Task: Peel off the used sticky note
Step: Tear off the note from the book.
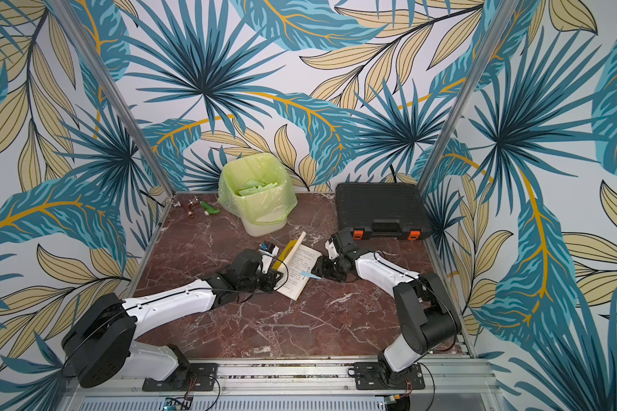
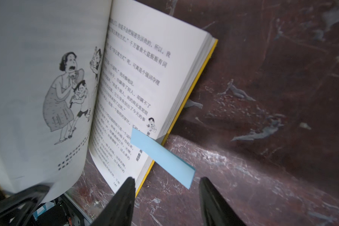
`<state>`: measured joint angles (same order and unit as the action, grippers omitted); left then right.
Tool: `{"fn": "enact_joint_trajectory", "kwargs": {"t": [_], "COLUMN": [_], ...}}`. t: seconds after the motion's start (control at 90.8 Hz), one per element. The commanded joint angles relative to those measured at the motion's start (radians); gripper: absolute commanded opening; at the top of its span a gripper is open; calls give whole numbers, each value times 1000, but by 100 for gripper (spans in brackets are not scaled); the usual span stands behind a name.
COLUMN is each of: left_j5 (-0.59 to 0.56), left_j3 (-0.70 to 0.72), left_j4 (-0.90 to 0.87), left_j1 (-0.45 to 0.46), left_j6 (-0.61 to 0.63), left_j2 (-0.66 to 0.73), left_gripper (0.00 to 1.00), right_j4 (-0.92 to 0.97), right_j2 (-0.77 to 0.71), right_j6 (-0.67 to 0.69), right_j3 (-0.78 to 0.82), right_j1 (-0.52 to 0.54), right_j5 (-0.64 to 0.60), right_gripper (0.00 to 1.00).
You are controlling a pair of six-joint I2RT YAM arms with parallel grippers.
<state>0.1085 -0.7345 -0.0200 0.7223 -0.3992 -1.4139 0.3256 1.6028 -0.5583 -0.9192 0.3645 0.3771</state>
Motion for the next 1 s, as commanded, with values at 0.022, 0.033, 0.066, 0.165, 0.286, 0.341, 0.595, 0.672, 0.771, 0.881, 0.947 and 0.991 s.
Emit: {"fn": "enact_joint_trajectory", "kwargs": {"t": [0.022,0.033,0.066,0.165,0.286,0.341,0.595,0.672,0.771,0.881,0.947,0.991], "left_j5": [39,40,39,41,41,41,42,46,52,59,63,67], "left_j3": [8,9,8,7,6,6,2,0,-5,-8,-8,-10], "left_j4": [25,26,26,29,28,28,30,34,38,44,49,54], "left_j1": [-1,-1,-1,-2,-2,-3,-3,-2,-3,-3,-3,-3], "left_j6": [-20,-20,-20,-22,-21,-21,-20,-20,-20,-22,-24,-25], "left_j2": [-7,-7,-10,-15,-19,-20,-28,-35,-47,-59,-68,-74], "left_gripper": [0,0,0,0,0,0,0,0,0,0,0,0], "right_j4": [-49,-51,-62,-89,-99,-98,-148,-143,-137,-129,-123,-121], "right_j2": [34,35,40,52,62,65,49,38,24,9,4,5], "right_j6": [-11,-13,-18,-33,-40,-46,-67,-66,-67,-62,-58,-56], "right_j3": [31,33,36,40,41,44,57,57,57,56,52,48], "right_j1": [-1,-1,-2,-2,-2,-2,-2,-1,-1,4,9,16], "right_j5": [30,33,39,54,57,59,64,60,60,57,58,62], "right_gripper": [56,56,56,56,55,53,26,18,8,1,0,0]}}
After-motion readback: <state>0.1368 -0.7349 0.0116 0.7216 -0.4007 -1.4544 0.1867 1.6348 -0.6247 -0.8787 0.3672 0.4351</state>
